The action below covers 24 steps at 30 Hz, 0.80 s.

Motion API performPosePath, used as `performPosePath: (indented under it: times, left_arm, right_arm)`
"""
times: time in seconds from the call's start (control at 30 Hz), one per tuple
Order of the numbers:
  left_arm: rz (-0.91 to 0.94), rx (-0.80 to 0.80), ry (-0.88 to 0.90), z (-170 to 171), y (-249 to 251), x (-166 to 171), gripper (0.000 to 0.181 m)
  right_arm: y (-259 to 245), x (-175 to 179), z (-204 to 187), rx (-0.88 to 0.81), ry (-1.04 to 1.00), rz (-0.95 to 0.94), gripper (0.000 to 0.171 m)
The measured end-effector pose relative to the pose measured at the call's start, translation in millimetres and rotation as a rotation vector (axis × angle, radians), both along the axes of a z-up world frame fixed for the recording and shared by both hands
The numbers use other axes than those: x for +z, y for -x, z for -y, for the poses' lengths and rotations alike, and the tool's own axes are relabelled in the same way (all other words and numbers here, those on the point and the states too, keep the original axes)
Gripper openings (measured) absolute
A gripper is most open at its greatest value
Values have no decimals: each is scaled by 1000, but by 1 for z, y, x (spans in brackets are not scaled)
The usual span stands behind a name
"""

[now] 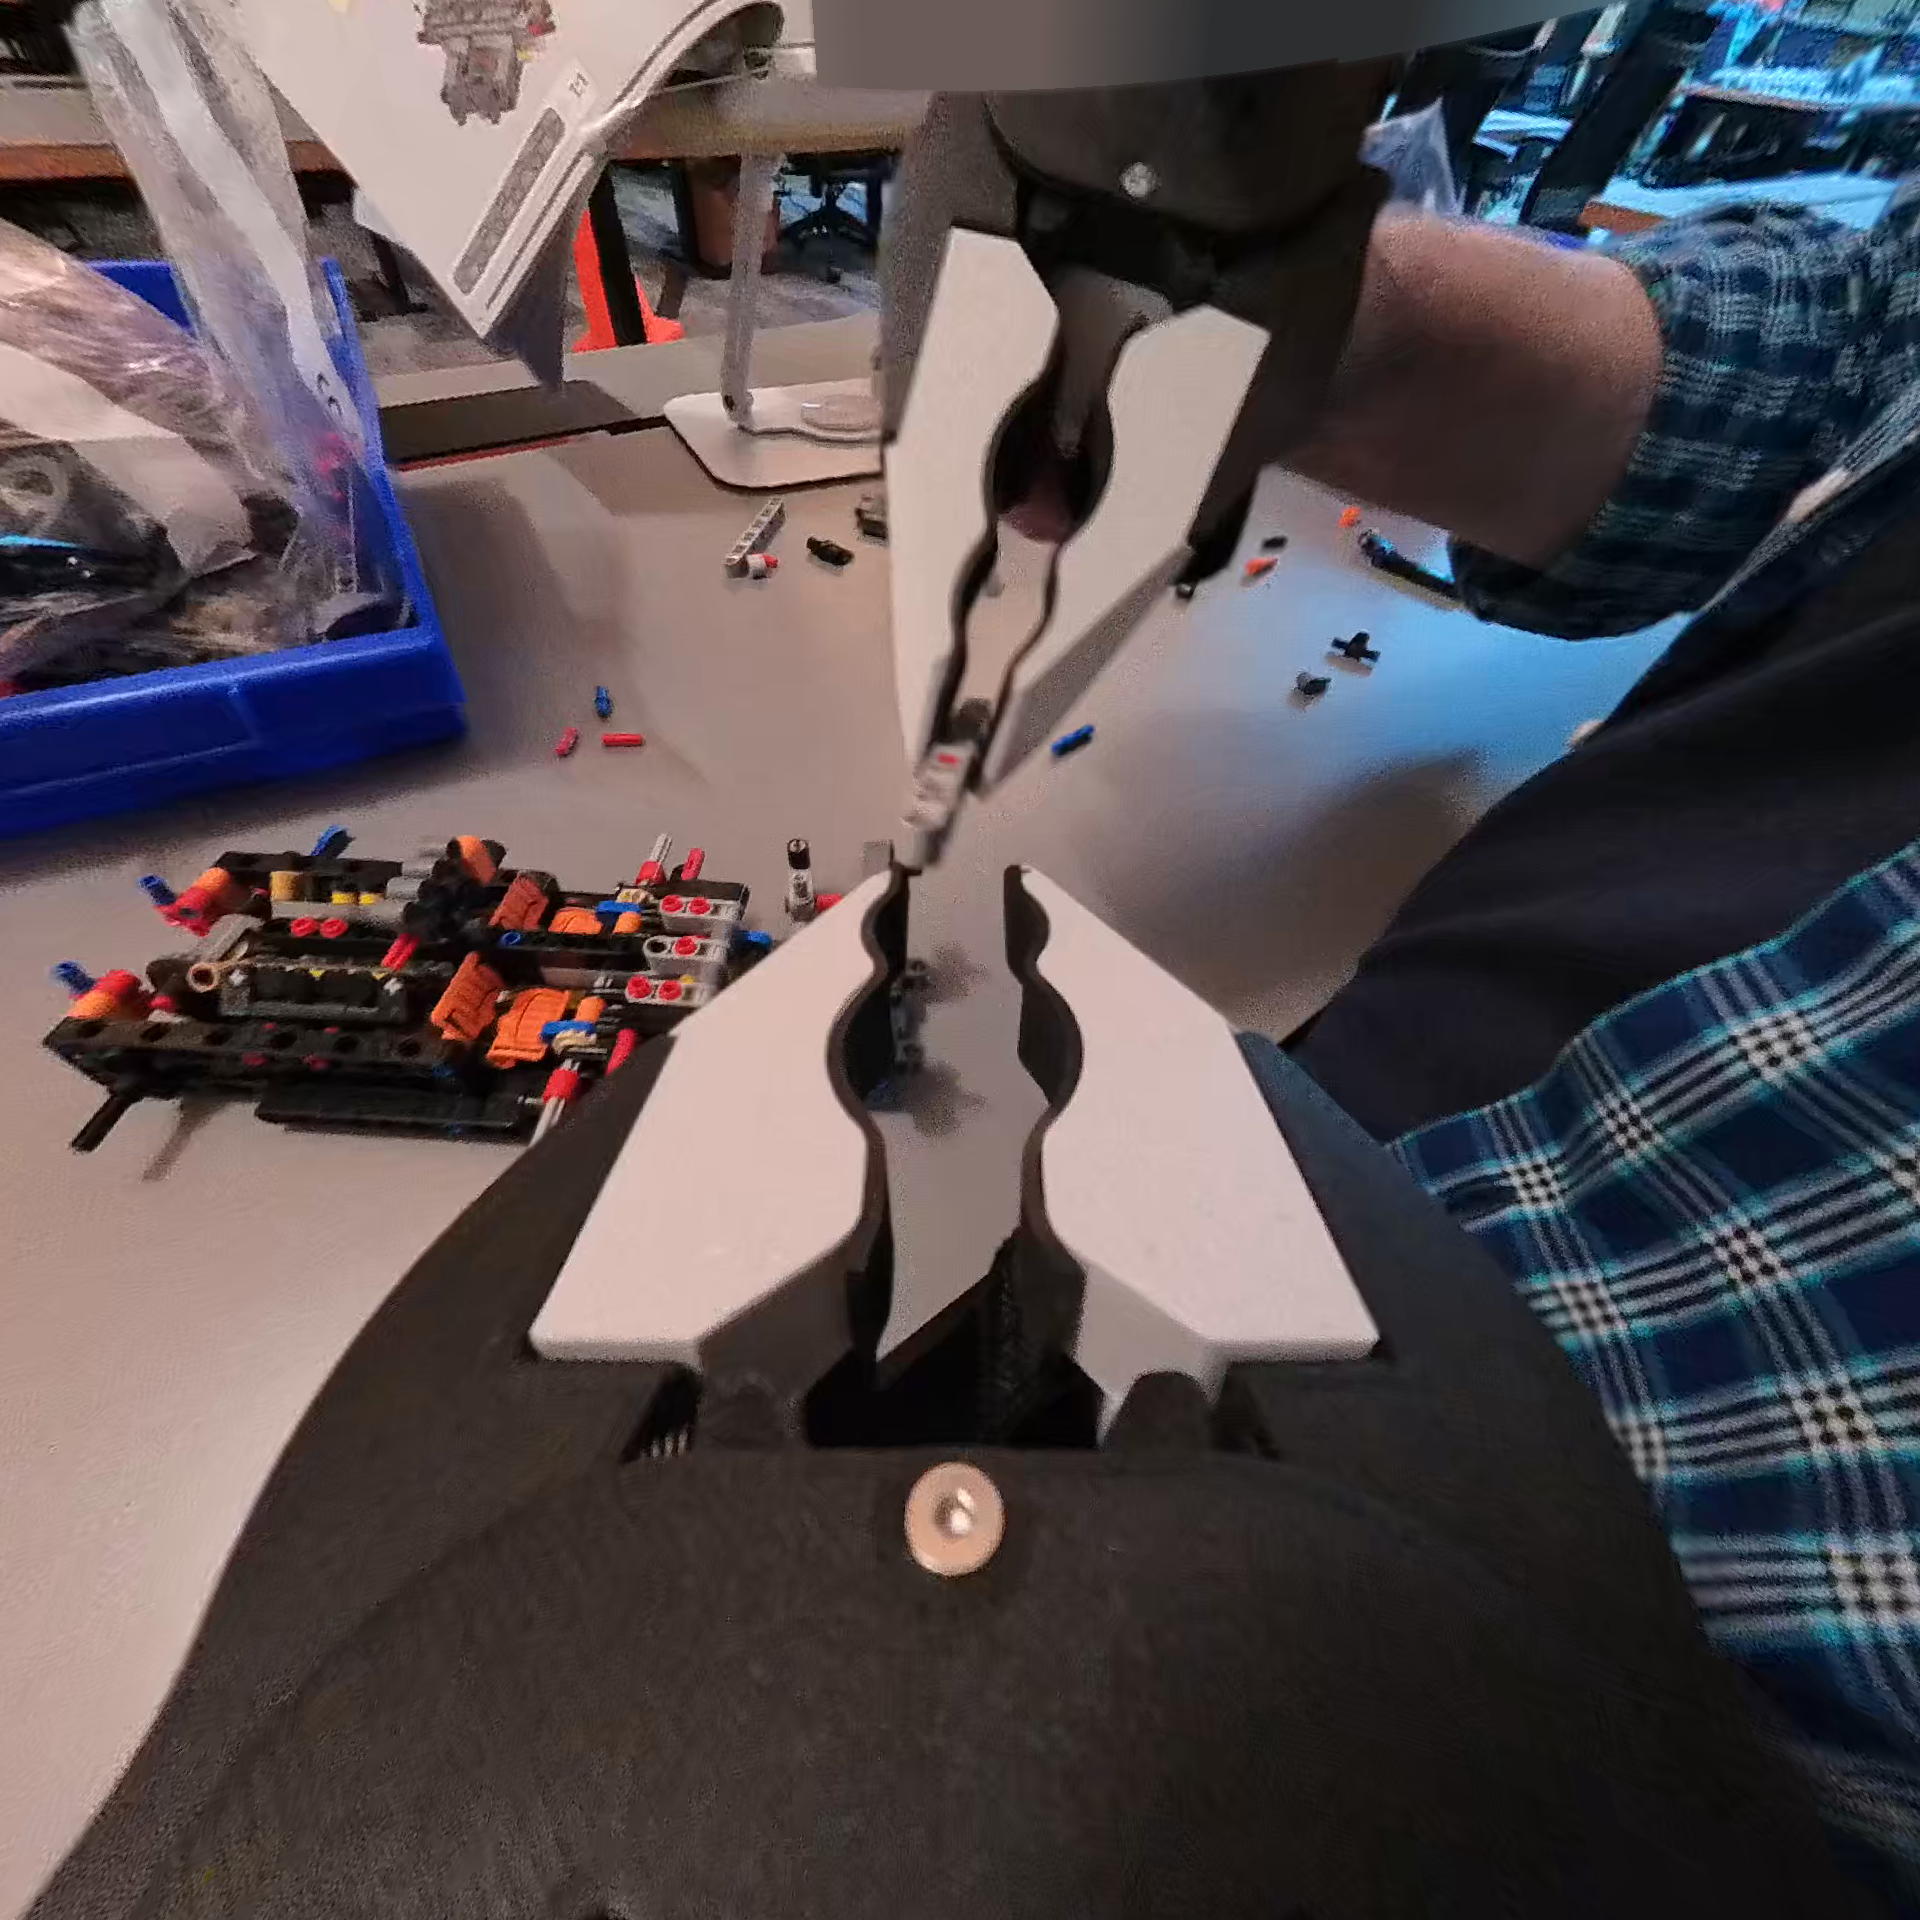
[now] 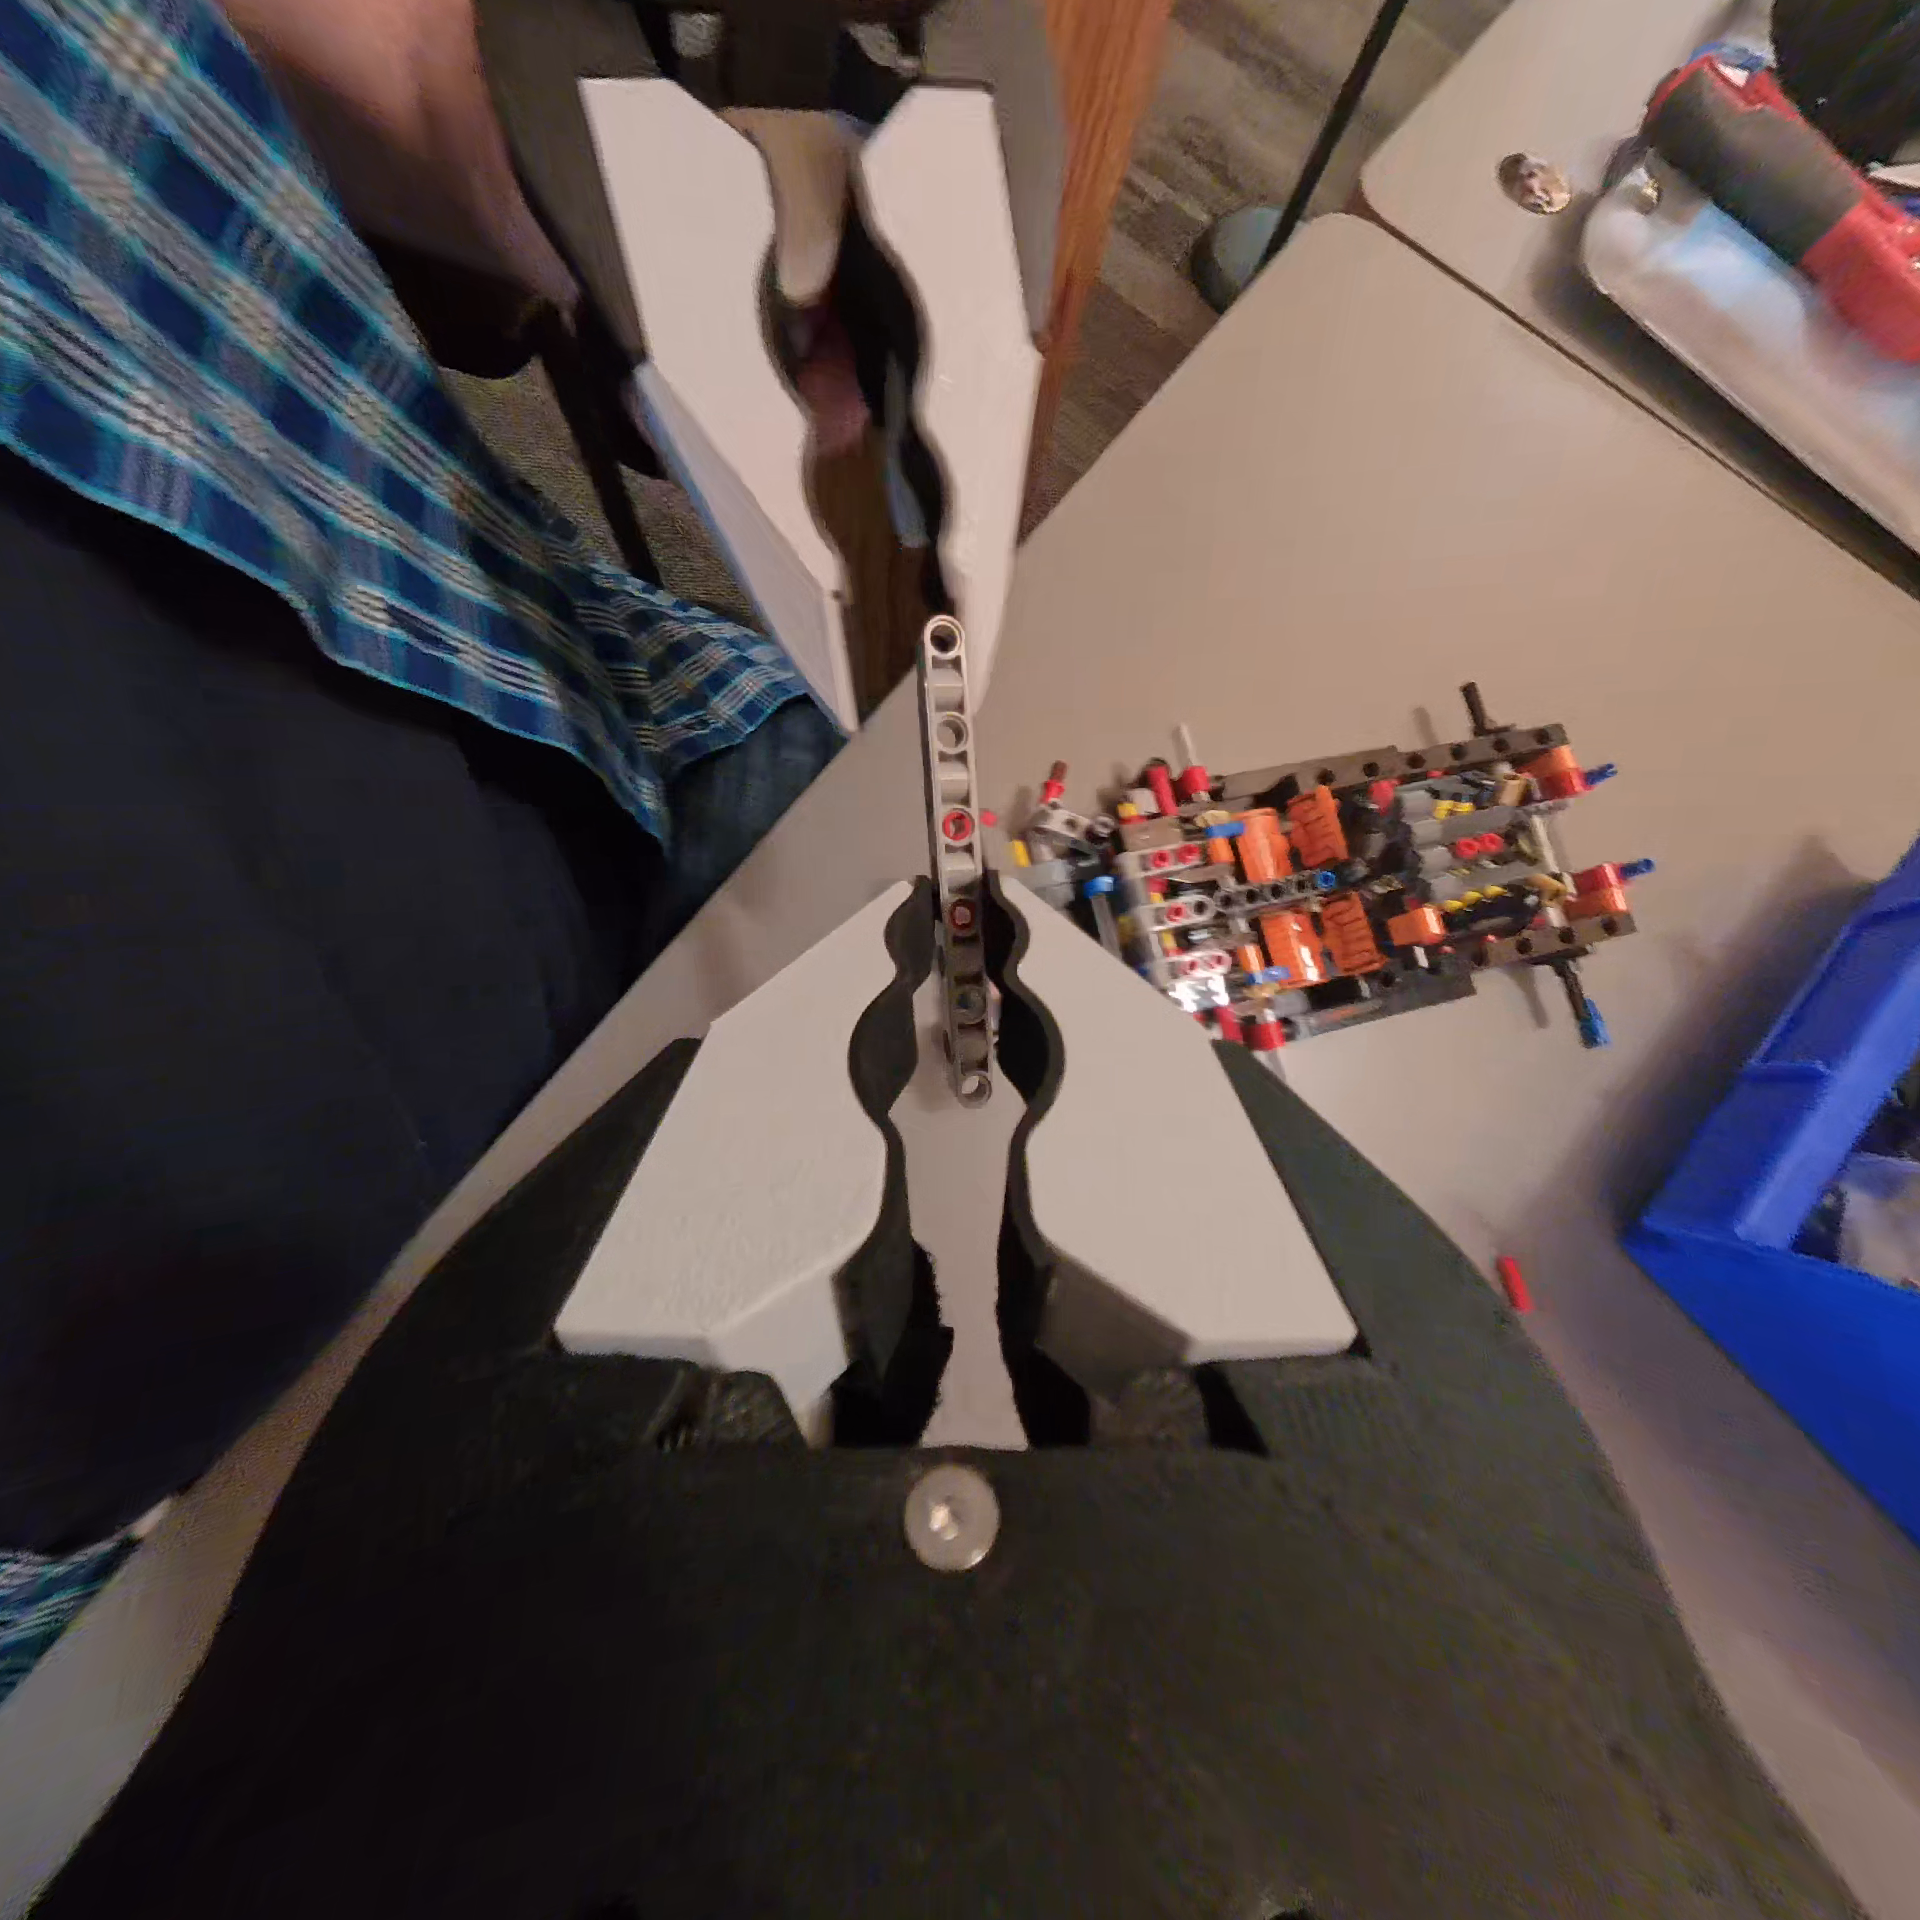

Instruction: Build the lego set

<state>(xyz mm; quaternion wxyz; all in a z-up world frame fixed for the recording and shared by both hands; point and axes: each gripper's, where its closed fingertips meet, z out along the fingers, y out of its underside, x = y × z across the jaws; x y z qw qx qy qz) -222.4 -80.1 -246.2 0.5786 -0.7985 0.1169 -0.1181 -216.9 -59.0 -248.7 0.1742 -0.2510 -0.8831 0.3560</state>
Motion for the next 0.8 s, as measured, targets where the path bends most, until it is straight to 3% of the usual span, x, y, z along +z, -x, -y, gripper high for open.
performPosePath:
  times: [0.03,0.2,0.4,0.8]
  left_arm:
    - [-7,4,12,2,3,-3,17]
    - [-25,103,95,8,36,-25,20]
    - [-37,170,267,8,61,-71,24]
    - [-77,133,349,-3,52,-94,20]
  right_arm:
    - [6,-1,-6,-10,-6,-4,7]
    - [33,-17,-38,-44,-10,38,7]
    - [41,-35,-45,35,-3,126,7]
    - [41,-51,-49,50,20,164,7]
